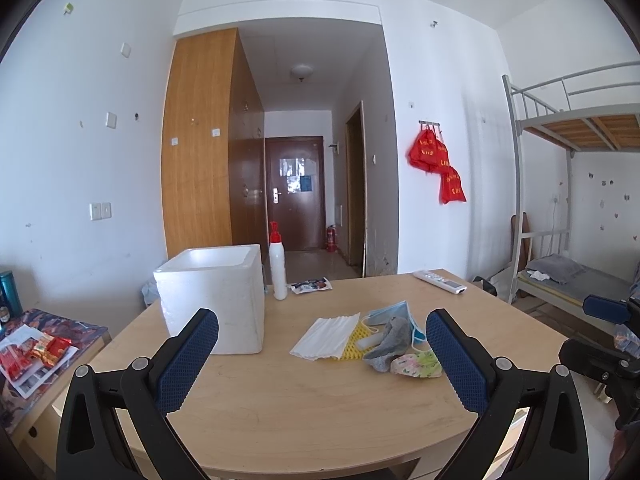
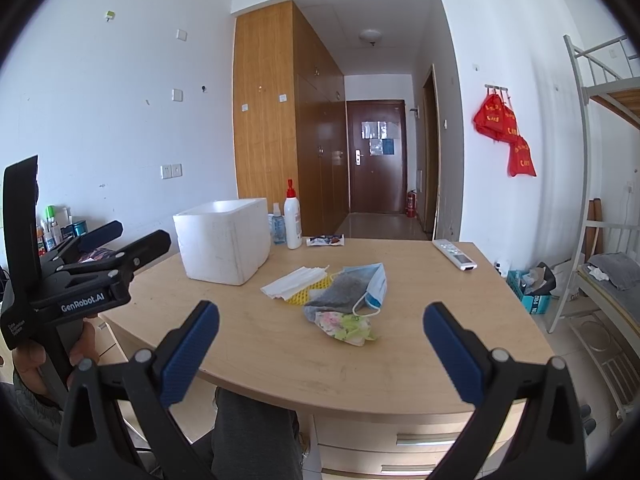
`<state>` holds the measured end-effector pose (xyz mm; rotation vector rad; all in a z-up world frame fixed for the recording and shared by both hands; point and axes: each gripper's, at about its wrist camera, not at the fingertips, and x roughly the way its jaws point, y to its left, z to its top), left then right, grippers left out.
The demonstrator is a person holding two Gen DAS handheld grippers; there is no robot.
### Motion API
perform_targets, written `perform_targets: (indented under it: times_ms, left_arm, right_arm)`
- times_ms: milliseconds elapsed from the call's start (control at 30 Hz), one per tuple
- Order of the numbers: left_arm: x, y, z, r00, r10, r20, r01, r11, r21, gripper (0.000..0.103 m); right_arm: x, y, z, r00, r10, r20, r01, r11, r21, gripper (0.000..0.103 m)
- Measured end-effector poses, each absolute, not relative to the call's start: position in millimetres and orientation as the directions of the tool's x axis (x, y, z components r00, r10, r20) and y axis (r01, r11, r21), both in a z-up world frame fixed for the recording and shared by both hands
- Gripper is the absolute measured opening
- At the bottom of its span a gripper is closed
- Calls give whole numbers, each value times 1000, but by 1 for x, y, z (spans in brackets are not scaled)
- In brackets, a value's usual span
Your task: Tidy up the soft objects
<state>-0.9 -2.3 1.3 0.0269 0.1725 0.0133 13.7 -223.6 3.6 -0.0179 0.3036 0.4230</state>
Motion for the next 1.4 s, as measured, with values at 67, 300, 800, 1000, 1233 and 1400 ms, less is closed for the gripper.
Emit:
perform_targets:
  times_ms: [67, 300, 800, 1000, 1233, 1400]
  left_arm:
    - [-1, -1, 2, 985, 15, -170, -10, 1000, 27, 103]
    - [-1, 1, 2, 985, 15, -174, -11, 1000, 25, 103]
    - [-2, 3, 4, 985, 15, -174, -11, 1000, 23, 103]
    - [0, 4, 5, 984, 14, -180, -10, 1000, 21, 103]
    - [7, 3, 5, 981, 18, -194, -14, 1000, 24, 103]
    - [17, 4, 7, 979, 16, -204, -11, 1000, 25, 103]
  right_arm:
    - [14, -223, 4, 868, 401, -293, -407, 912, 44, 103]
    - [14, -223, 5, 867, 401, -294, -407, 912, 45, 103]
    - [15, -221, 5, 867, 402, -295, -408, 912, 45, 103]
    - [15, -221, 5, 865, 404, -296, -409, 911, 47, 103]
    - [27, -218, 5, 861, 401, -314, -407, 912, 47, 103]
    - [37, -217, 6, 857, 403, -321, -408, 911, 54, 103]
